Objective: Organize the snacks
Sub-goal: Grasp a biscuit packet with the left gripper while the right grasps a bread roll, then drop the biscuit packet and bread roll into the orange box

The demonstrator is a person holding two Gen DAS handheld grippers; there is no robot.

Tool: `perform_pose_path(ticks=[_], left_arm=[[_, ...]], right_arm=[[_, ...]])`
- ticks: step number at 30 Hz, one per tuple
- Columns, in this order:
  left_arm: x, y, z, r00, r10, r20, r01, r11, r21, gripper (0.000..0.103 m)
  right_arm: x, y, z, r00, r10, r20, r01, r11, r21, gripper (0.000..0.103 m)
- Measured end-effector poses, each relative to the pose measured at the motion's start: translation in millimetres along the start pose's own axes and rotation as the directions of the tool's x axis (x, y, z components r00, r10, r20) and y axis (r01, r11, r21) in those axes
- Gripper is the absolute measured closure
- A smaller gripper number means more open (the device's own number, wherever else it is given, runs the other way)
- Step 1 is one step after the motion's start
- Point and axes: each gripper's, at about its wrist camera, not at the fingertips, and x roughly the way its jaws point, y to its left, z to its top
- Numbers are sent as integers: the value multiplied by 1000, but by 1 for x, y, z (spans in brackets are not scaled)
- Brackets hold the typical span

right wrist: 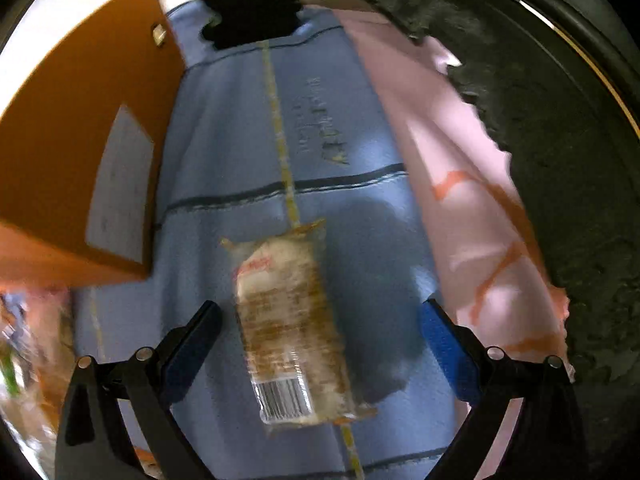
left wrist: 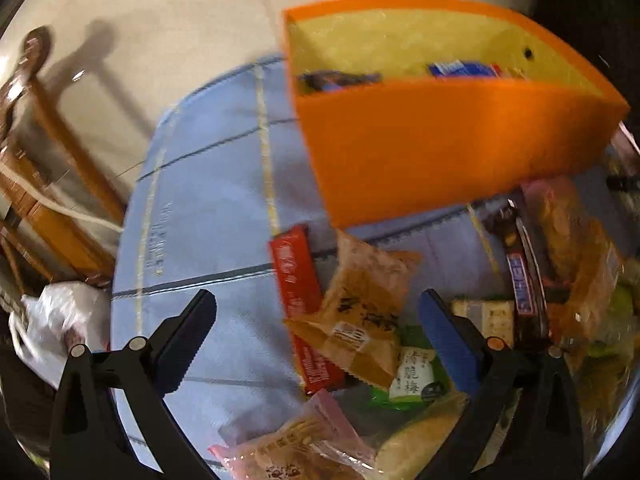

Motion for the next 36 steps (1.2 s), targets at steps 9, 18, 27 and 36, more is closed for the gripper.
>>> perform_pose_path(ticks=[9,18,27,36], left_arm=[[32,-16,-3,997,-71,-39,72,997,13,34],[24,-16,-3,989,-131,-73,130,991,-17,64],[-22,-6,3,983,-179,-28,175,979,-100,64],[-116,14,86,986,-145,79,162,944,-287,64]], right_arm=[[-31,-8,-1,994,106,17,-108,989,100,68],[-97,5,-22,958,261,115,-274,955,111,68],[-162,37,-20,904,394,163,-403,915,24,68],[-206,80,55,914,341,219,-321,939,-124,68]])
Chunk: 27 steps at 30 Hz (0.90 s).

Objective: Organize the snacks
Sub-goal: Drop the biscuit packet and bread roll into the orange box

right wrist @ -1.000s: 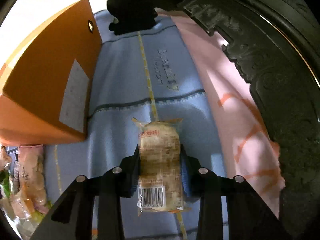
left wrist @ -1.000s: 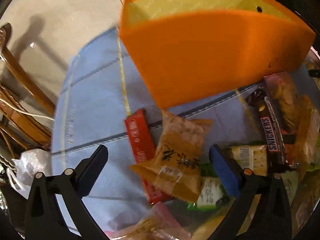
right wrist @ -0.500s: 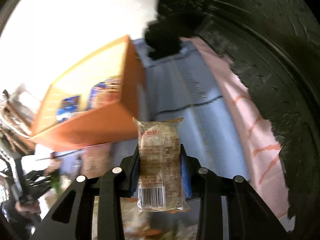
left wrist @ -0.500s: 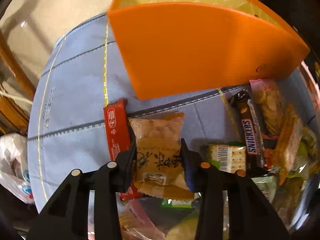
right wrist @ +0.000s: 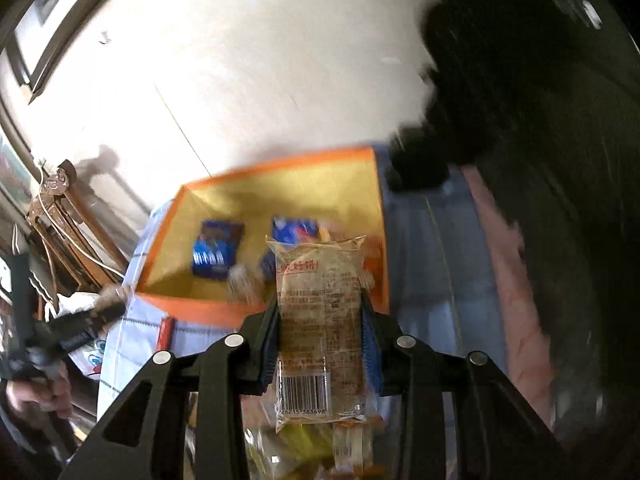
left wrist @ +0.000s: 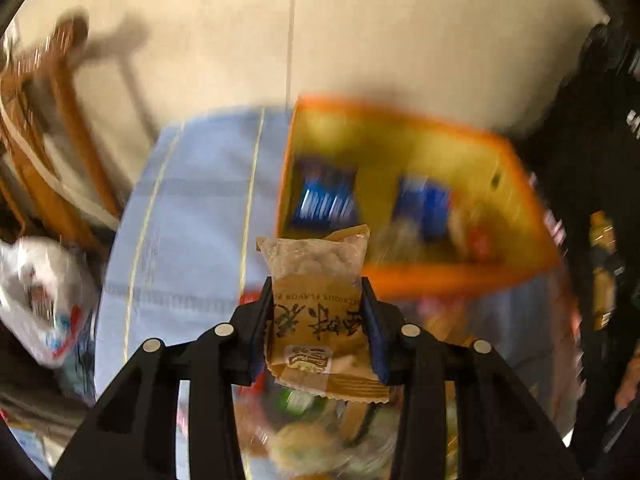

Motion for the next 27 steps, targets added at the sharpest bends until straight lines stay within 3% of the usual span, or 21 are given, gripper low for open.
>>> perform_pose_path(ticks=[5,13,14,15,16,17,18,20,23,25,27], left_arm=[[-23,-23,58,998,-2,68,-1,999,45,64],[-16,-29,96,994,38,98,-42,998,39,64],[-12,-29,98,995,39,90,-43,998,41,62],[-8,-28,99,995,43,87,-47,998,37,53],[-6,-27,100,995,44,91,-47,998,30,44],[-6,-25,97,993,39,110,-41,999,24,18],[-7,-23,96,990,47,134,-50,999,16,4],[-9,-16,85,973,121,197,-121,993,-12,4],[-9,-3,59,976,152,156,-154,988,4,4],[-6,7,34,982,146,118,-149,989,11,4],[-1,20,-1,985,161,61,-163,986,27,4]], right_arm=[[10,8,45,1000,22,-12,-22,1000,-2,68],[23,15,74,999,-40,-25,39,999,-36,68],[26,15,74,998,-54,-30,53,998,-30,68],[32,13,75,997,-67,-41,66,997,-26,66],[35,13,74,995,-83,-49,82,996,-24,47],[39,13,74,994,-98,-55,97,995,-22,21],[42,14,70,991,-121,-50,120,992,-26,5],[44,19,61,988,-149,-50,145,987,-71,4],[47,23,34,983,-149,-106,138,985,-103,4],[47,27,2,983,-88,-160,68,990,-121,4],[44,41,-37,986,-5,-168,-38,967,-250,4]])
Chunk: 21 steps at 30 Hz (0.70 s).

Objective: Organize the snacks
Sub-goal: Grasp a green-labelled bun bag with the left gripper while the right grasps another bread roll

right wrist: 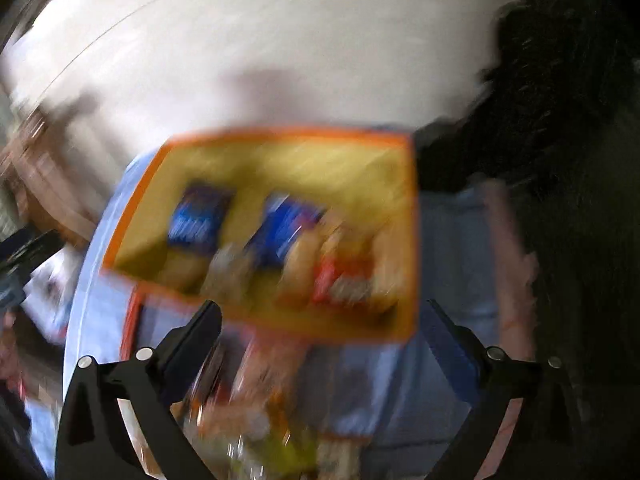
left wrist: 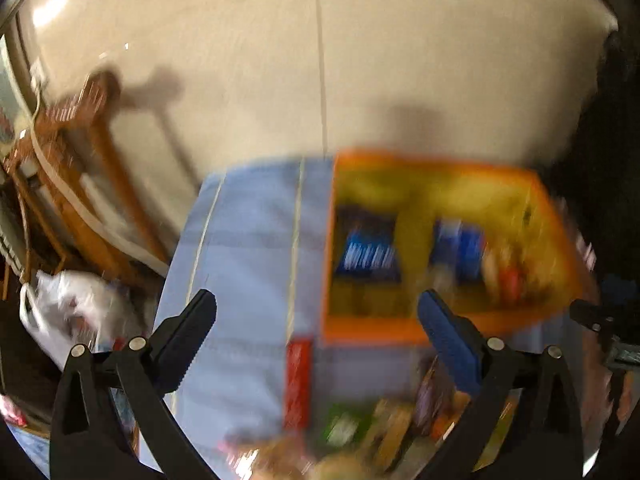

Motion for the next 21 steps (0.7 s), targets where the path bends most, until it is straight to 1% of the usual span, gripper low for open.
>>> perform_pose_path(ticks=[1,2,3,4,5,6,7,9,10,11,12,13,14,15,16,17,18,19,20,21], left_arm=[[2,5,-17,1000,6,-24,-5,1000,10,4],[5,12,-38,998,13,-54,-12,1000,21,4],[7,20,-57,996,22,-84,-20,999,31,4],[9,27,-73,993,37,-114,-32,999,40,4],[10,35,-92,988,52,-148,-46,998,45,4],[10,40,-108,984,56,-171,-48,998,48,4],[9,46,-126,979,47,-197,-37,998,55,4],[8,52,-148,976,26,-218,-10,997,71,4],[5,55,-160,975,24,-222,-6,997,82,4],[1,57,-167,975,20,-220,0,996,92,4],[-1,57,-173,976,15,-216,8,995,104,4],[-4,57,-177,977,15,-211,10,993,118,4],[-6,57,-183,979,23,-205,6,990,139,4],[-8,55,-188,980,24,-199,10,986,166,4],[-10,51,-191,981,18,-191,21,979,201,4],[-9,46,-192,983,14,-183,29,972,232,4],[-9,39,-193,987,11,-163,37,956,290,4],[-8,36,-194,989,8,-146,41,945,324,4],[-8,28,-195,993,3,-115,42,923,382,4],[-6,22,-196,996,-2,-91,41,903,427,4]], right_arm=[[2,14,-16,999,35,13,-34,994,-106,4],[4,27,-31,997,76,21,-70,975,-212,4],[11,43,-49,992,129,0,-121,931,-345,4],[20,55,-61,988,152,-37,-152,886,-439,4],[30,66,-70,987,145,-72,-162,838,-521,4],[45,80,-80,988,109,-108,-152,771,-618,4],[55,87,-85,988,87,-131,-153,718,-679,4],[72,96,-91,984,70,-165,-173,617,-768,5],[78,98,-91,979,69,-190,-193,592,-782,5],[86,100,-90,970,69,-234,-231,565,-792,5],[94,104,-91,958,54,-282,-267,528,-806,5],[101,107,-92,954,32,-298,-275,495,-824,5],[106,109,-93,952,20,-306,-277,480,-832,5],[108,111,-92,950,18,-311,-275,515,-812,17],[106,113,-90,954,20,-299,-257,567,-783,27],[103,115,-92,961,-4,-276,-221,587,-779,31],[96,120,-95,960,-8,-281,-220,600,-769,56],[91,121,-96,963,-13,-269,-200,634,-747,66],[85,122,-94,964,-8,-265,-191,673,-714,68],[78,119,-91,961,19,-275,-202,728,-655,68]])
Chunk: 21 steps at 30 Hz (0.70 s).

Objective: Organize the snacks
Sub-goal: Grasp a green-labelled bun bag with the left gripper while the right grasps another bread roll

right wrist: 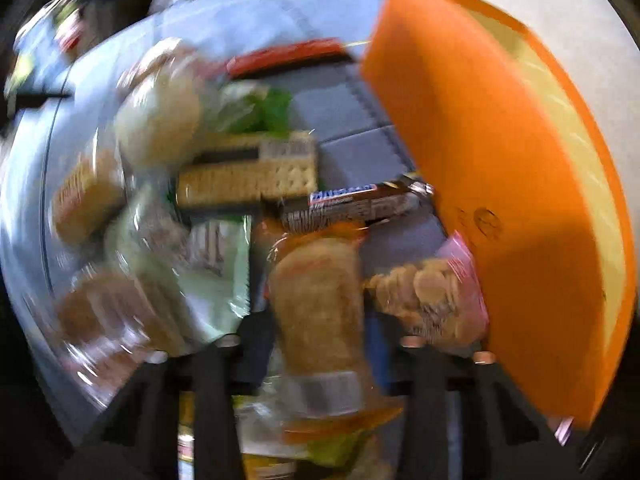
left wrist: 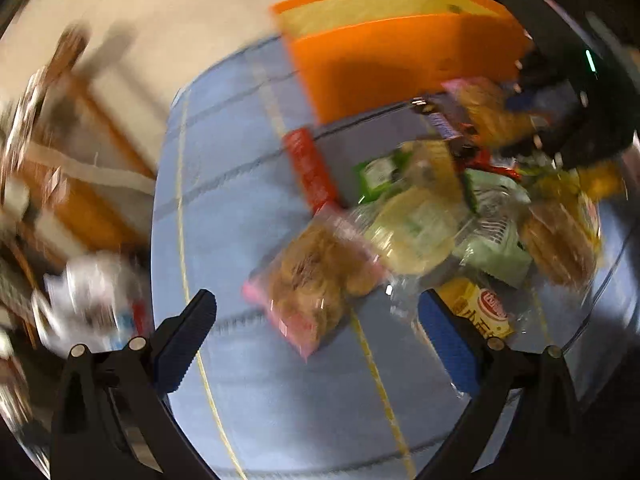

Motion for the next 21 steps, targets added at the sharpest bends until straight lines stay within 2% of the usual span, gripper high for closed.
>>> perform_pose_path(ticks=[2,4,7,10,11,12,14,15,16,17,19,20,21], left_arm=[[9,-11,8,1000,8,7,-9,998,68,4],[18,-20,15,1000,-6,-23,8,996,86,4],[25,-28,26,998,-61,-31,61,998,-8,4],[34,-29,39,986,-163,-39,154,973,-171,4],[39,-29,42,984,-176,-32,165,960,-228,4],[45,-31,43,984,-176,-39,159,949,-273,4],[65,-36,43,975,-187,-117,134,924,-359,5],[72,-37,41,970,-216,-114,152,900,-407,18],[75,-35,39,971,-214,-103,146,880,-453,29],[76,-30,37,971,-229,-65,165,845,-509,37],[79,-23,37,963,-263,-66,178,797,-577,41],[78,-20,39,962,-264,-72,170,784,-597,41],[75,-19,41,963,-260,-72,166,782,-600,41]], right_arm=[[-7,-6,-2,1000,22,-8,-21,995,99,68],[-18,-14,-11,1000,18,2,-18,980,198,68],[-38,-37,-29,998,20,52,-38,922,384,68],[-63,-49,-46,990,-8,144,-72,842,535,68],[-70,-53,-50,983,-24,183,-87,813,575,68],[-79,-60,-54,972,-57,229,-106,763,637,68],[-93,-59,-67,947,-66,316,-186,688,701,68],[-97,-62,-69,936,-84,341,-200,672,713,67],[-99,-58,-71,928,-97,360,-210,663,719,67],[-102,-54,-75,920,-103,379,-225,655,722,67],[-107,-49,-84,901,-87,425,-285,621,730,67],[-104,-45,-82,897,-71,437,-309,607,732,67],[-105,-45,-86,891,-58,451,-332,593,733,67]])
